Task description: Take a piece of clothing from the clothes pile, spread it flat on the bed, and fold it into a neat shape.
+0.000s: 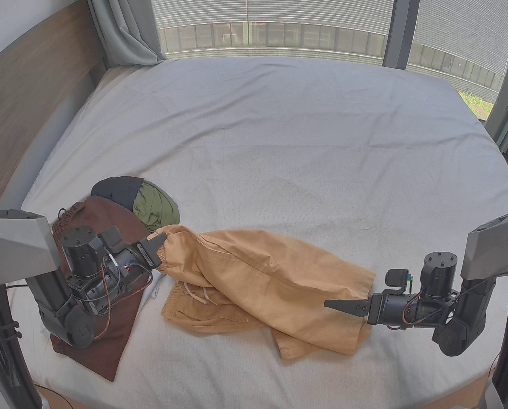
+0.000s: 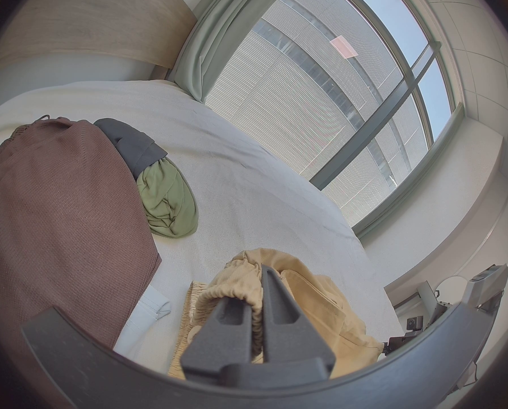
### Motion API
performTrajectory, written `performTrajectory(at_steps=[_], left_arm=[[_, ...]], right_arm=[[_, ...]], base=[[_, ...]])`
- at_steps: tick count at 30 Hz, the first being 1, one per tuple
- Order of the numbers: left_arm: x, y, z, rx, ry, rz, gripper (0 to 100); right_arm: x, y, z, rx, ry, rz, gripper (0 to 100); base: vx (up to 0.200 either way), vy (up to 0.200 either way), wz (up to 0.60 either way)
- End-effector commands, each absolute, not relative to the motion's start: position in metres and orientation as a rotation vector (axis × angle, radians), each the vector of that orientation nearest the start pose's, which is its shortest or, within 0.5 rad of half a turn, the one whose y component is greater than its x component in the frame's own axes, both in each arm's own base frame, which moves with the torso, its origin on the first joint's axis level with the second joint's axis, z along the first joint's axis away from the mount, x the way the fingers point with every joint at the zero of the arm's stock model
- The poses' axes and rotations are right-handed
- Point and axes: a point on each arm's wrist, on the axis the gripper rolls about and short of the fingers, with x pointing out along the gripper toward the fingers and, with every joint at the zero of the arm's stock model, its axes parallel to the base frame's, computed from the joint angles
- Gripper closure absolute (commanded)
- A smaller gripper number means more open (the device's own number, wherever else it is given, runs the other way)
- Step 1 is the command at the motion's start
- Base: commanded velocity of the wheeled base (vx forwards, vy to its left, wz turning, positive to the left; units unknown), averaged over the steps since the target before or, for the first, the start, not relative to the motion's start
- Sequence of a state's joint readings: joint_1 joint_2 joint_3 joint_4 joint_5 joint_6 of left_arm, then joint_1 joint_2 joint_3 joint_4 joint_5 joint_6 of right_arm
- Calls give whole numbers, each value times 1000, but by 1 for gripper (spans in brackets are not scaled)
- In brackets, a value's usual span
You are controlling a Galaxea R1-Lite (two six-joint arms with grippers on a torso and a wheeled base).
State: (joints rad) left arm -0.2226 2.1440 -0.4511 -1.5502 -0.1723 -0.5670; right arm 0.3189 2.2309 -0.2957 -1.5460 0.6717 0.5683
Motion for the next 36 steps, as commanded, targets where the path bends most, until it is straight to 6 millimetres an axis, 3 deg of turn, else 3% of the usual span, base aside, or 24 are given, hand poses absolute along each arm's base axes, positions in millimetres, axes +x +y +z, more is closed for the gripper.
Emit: performTrajectory(at_steps=[1, 17, 18, 30, 36], left_arm=[[309, -74, 55, -554, 250, -344, 100], [307, -75, 55, -551, 256, -352, 100], [307, -75, 55, -551, 255, -353, 100], [307, -75, 57, -555, 253, -377, 100], [304, -73, 71, -563, 227, -434, 100]], right_arm=[[267, 107, 6, 582, 670, 845, 0], [271, 117, 7, 565, 636, 815, 0], [271, 117, 7, 563, 630, 803, 100], [275, 118, 12, 559, 596, 772, 100], [276, 116, 20, 556, 562, 771, 100]], base=[[0, 0, 0], [0, 0, 0], [0, 0, 0], [0, 0, 0], [0, 0, 0]])
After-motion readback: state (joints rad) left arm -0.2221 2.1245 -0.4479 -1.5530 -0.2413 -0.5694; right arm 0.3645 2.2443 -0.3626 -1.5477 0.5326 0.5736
